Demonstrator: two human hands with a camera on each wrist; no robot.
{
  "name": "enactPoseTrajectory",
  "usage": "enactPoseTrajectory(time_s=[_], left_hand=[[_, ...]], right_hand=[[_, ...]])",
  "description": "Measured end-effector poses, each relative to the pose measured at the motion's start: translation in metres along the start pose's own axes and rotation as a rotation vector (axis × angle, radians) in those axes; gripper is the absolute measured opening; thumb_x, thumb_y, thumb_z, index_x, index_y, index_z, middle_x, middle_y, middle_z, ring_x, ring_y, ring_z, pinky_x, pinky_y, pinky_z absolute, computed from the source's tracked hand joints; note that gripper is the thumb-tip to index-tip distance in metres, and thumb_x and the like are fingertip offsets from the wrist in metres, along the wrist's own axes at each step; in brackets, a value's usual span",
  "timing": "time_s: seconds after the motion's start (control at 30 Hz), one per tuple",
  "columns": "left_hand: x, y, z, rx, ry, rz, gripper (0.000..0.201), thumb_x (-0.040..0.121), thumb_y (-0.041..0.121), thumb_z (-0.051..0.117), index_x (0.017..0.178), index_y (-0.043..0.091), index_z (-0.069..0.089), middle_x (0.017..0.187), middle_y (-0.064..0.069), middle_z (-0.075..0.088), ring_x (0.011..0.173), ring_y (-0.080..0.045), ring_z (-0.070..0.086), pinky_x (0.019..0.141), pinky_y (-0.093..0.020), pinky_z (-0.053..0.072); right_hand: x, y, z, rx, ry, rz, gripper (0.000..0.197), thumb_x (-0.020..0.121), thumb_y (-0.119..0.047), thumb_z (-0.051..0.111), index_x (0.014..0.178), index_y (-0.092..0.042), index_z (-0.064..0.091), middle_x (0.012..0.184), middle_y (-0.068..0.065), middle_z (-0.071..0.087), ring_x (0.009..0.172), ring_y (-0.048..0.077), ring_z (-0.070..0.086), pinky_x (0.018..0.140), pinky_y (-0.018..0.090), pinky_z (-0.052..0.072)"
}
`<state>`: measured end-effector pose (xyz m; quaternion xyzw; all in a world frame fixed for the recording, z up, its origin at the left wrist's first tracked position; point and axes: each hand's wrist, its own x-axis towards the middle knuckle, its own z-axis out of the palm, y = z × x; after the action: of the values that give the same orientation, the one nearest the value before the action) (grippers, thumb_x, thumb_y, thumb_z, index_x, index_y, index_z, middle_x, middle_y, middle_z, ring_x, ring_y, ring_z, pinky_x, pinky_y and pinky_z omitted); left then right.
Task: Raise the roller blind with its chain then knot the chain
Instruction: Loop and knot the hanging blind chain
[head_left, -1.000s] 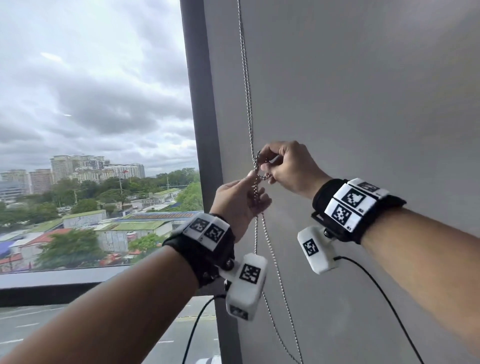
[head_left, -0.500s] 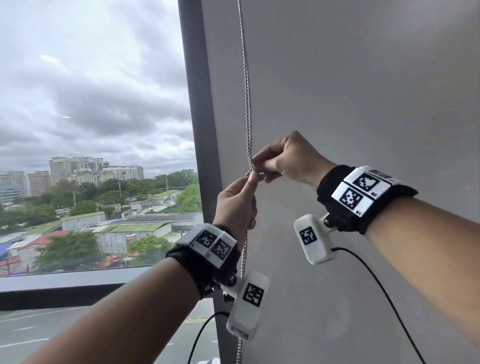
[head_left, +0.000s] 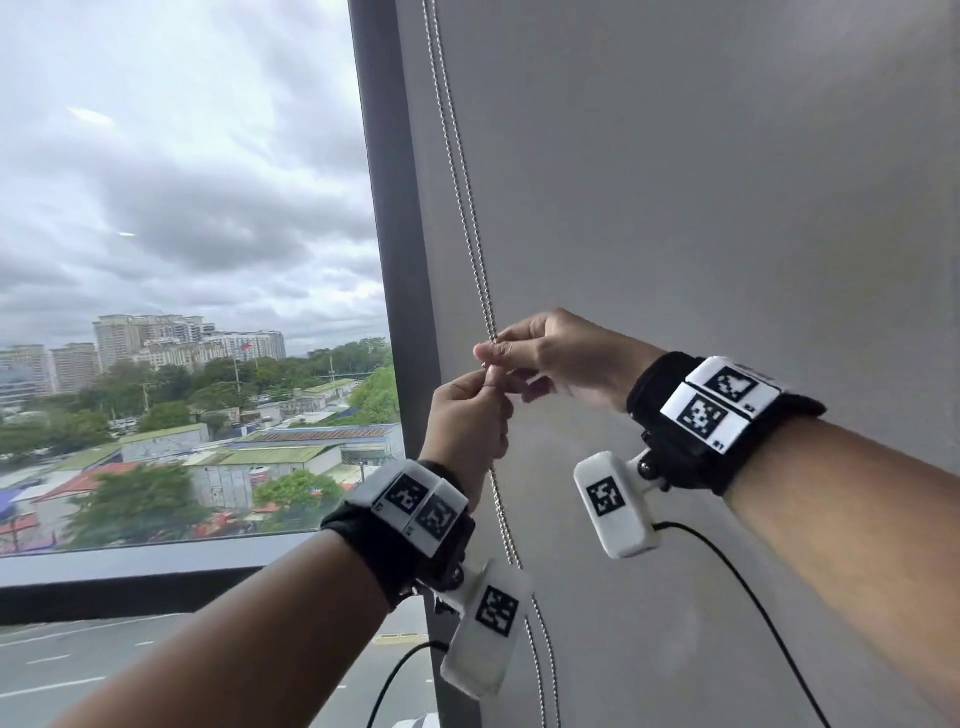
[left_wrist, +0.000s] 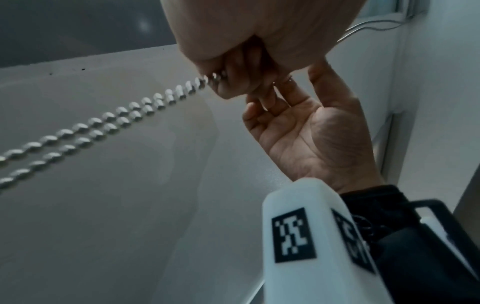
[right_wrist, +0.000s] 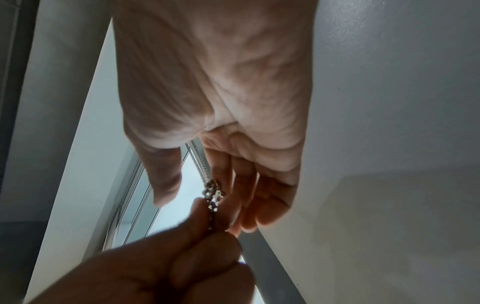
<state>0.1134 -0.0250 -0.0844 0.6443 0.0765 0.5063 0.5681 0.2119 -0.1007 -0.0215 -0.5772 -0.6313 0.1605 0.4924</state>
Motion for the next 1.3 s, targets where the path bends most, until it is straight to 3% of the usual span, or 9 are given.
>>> enactPoseTrajectory(time_s=[0.17,0.3,0.4,0.53,0.63,0.77,0.93,1.1,1.3], left_hand=[[0.0,0.004,0.002,0.037,-0.005,0.022,0.034,0.098,0.025,0.044,0.066,0.017,0.053,0.045,0.001,0.033,0.031,-0.006,0.026,0.031,-0.014,0.018],[0.002,0.005,-0.001,0.086,-0.088,0.03,0.03,0.099,0.022,0.043,0.072,0.016,0.055,0.042,0.006,0.036,0.032,-0.006,0.028,0.033,-0.017,0.023],[0.0,0.005,-0.003,0.097,-0.111,0.048,0.032,0.099,0.024,0.042,0.073,0.019,0.059,0.042,0.004,0.034,0.032,-0.007,0.026,0.032,-0.015,0.021],[-0.001,0.01,-0.004,0.069,-0.112,0.029,0.032,0.1,0.017,0.039,0.074,0.013,0.057,0.043,0.0,0.036,0.03,-0.009,0.03,0.032,-0.015,0.026],[0.002,0.017,-0.004,0.013,-0.125,-0.037,0.024,0.096,0.011,0.045,0.08,0.001,0.06,0.047,-0.004,0.047,0.035,-0.012,0.043,0.038,-0.021,0.037],[0.012,0.033,-0.01,-0.079,-0.039,-0.034,0.014,0.092,0.017,0.056,0.093,0.003,0.057,0.064,-0.009,0.055,0.049,-0.02,0.052,0.046,-0.028,0.048],[0.027,0.061,-0.021,-0.105,-0.022,-0.029,0.018,0.087,0.014,0.064,0.098,-0.001,0.062,0.071,-0.01,0.056,0.064,-0.025,0.058,0.063,-0.033,0.057],[0.02,0.065,-0.011,0.279,-0.094,0.002,0.023,0.08,0.03,0.072,0.09,0.01,0.07,0.103,-0.016,0.071,0.099,-0.029,0.066,0.094,-0.043,0.052],[0.022,0.068,-0.008,0.019,-0.021,0.029,0.019,0.092,0.011,0.056,0.081,-0.002,0.062,0.057,-0.006,0.055,0.056,-0.023,0.059,0.059,-0.033,0.056]], right_hand=[[-0.001,-0.001,0.001,0.073,-0.058,0.047,0.032,0.095,-0.015,0.06,0.11,0.013,0.062,0.083,0.011,0.058,0.07,0.013,0.053,0.064,0.024,0.047],[-0.001,-0.002,-0.001,0.065,-0.039,0.02,0.026,0.096,-0.013,0.059,0.114,0.005,0.064,0.096,0.016,0.062,0.086,0.023,0.06,0.094,0.046,0.05],[-0.005,-0.004,0.003,0.083,-0.018,0.043,0.031,0.097,-0.029,0.058,0.118,-0.008,0.066,0.096,0.01,0.064,0.093,0.022,0.061,0.092,0.048,0.053],[-0.014,0.001,0.012,0.195,-0.174,0.147,0.043,0.095,-0.037,0.057,0.118,-0.001,0.055,0.11,0.024,0.062,0.097,0.039,0.066,0.091,0.052,0.055],[-0.019,0.013,0.015,0.378,-0.256,0.142,0.042,0.088,-0.03,0.066,0.122,-0.011,0.049,0.097,0.016,0.062,0.081,0.029,0.066,0.096,0.059,0.05],[-0.02,0.024,0.012,0.404,-0.354,0.166,0.068,0.084,-0.014,0.071,0.142,-0.015,0.037,0.118,0.025,0.061,0.084,0.029,0.066,0.084,0.045,0.056],[-0.024,0.023,0.016,0.073,-0.196,0.223,0.021,0.094,0.0,0.057,0.112,0.003,0.067,0.08,0.012,0.069,0.066,0.017,0.058,0.065,0.029,0.052],[-0.018,0.012,0.024,0.077,-0.184,0.248,0.022,0.099,-0.003,0.047,0.102,0.006,0.067,0.066,0.007,0.056,0.058,0.016,0.05,0.059,0.028,0.046],[-0.015,0.012,0.02,-0.226,-0.103,0.228,0.013,0.09,-0.017,0.064,0.086,-0.009,0.072,0.067,0.002,0.057,0.06,0.015,0.052,0.055,0.025,0.046]])
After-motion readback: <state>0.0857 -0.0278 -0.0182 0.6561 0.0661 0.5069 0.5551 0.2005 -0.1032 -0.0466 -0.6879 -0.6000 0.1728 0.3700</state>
